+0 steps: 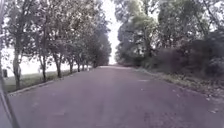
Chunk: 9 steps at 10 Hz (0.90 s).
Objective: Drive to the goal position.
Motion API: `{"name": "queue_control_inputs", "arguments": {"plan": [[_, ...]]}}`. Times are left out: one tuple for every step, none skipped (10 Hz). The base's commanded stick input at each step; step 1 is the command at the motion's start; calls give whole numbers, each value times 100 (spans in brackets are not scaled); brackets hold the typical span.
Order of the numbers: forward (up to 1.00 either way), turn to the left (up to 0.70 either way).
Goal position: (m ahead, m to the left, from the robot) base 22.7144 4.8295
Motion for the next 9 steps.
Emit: {"name": "queue_control_inputs", "arguments": {"plan": [[70,0],[70,0],[70,0],[70,0],[70,0],[70,0],[70,0],[70,0],[70,0]]}}
